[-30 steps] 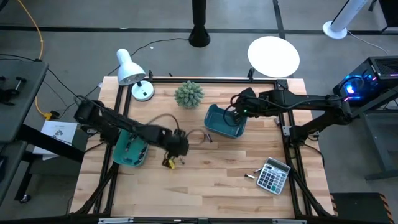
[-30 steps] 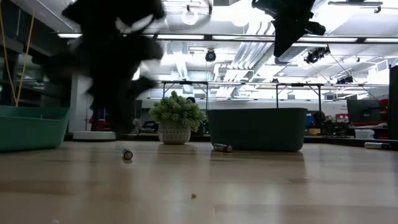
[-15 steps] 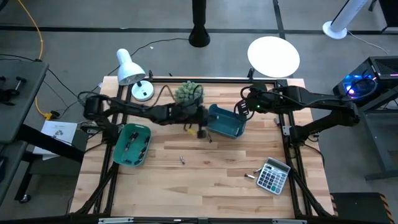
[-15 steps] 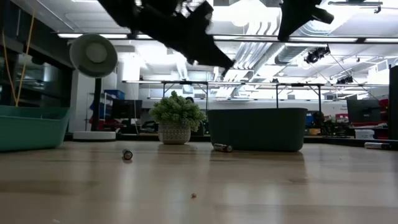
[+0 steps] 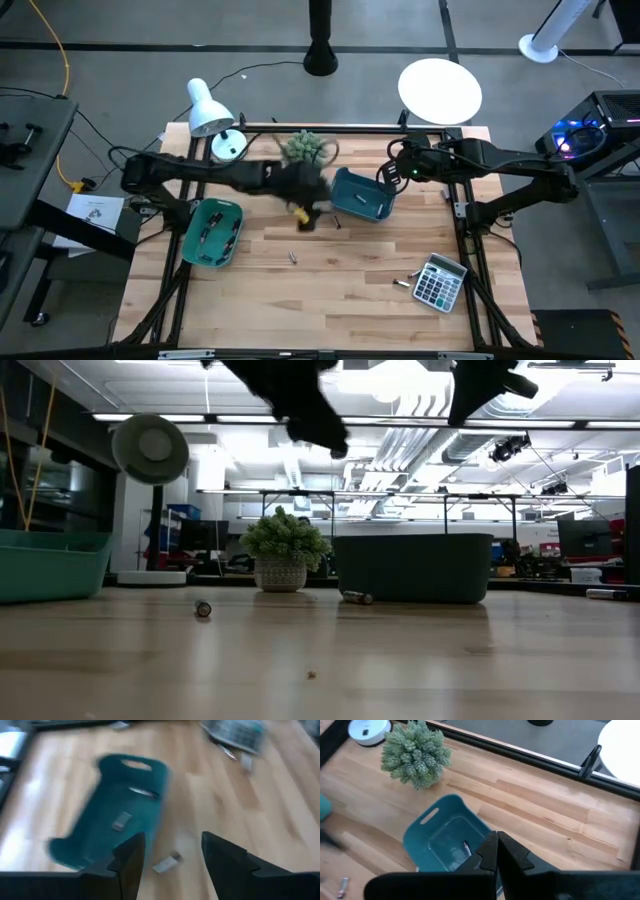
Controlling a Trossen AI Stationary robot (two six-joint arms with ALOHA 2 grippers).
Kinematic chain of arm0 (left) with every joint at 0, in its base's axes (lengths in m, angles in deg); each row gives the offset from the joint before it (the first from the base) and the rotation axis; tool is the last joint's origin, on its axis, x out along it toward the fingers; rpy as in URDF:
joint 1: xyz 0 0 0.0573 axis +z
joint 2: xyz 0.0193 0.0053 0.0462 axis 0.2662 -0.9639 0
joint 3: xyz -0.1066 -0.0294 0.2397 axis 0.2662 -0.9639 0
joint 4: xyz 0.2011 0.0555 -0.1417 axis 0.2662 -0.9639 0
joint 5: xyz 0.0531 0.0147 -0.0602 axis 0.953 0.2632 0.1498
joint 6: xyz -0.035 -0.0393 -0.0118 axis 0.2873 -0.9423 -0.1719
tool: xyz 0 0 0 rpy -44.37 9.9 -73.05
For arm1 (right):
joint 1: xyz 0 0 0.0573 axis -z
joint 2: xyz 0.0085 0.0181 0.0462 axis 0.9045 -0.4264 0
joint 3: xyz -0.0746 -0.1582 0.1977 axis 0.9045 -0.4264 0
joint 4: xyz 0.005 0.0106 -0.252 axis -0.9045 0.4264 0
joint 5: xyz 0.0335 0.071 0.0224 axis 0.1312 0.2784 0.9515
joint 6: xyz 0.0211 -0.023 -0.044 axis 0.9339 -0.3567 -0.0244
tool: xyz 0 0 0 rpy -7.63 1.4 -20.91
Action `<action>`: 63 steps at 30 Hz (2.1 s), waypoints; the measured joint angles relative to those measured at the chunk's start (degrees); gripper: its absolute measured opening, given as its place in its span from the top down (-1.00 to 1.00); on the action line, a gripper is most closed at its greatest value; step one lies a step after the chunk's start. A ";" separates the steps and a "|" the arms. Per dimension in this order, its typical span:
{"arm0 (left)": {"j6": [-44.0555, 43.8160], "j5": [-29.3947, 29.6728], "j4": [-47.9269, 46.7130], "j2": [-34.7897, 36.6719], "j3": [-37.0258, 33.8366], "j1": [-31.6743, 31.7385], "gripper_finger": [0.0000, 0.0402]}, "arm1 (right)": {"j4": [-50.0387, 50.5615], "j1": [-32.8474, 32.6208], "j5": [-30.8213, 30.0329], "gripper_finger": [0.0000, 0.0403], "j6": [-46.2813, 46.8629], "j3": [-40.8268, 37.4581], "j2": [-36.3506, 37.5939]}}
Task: Sort batteries
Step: Put the silver battery into the blue bin
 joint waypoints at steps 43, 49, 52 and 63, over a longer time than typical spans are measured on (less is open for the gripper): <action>4.42 8.58 30.47 -10.10 -7.99 -1.29 0.91 | -0.54 0.13 1.38 1.00 1.61 -1.43 -0.11; 0.21 6.44 27.53 -12.32 -4.59 3.96 0.54 | -0.70 0.13 1.71 1.00 2.26 -1.43 -0.11; -1.04 6.20 24.64 -11.41 -2.65 4.22 0.31 | -0.31 0.13 2.22 1.00 2.76 -1.44 -0.11; -5.91 5.69 5.52 7.35 -4.23 4.55 0.04 | -9.28 -1.84 17.07 0.96 -6.09 -1.45 -5.32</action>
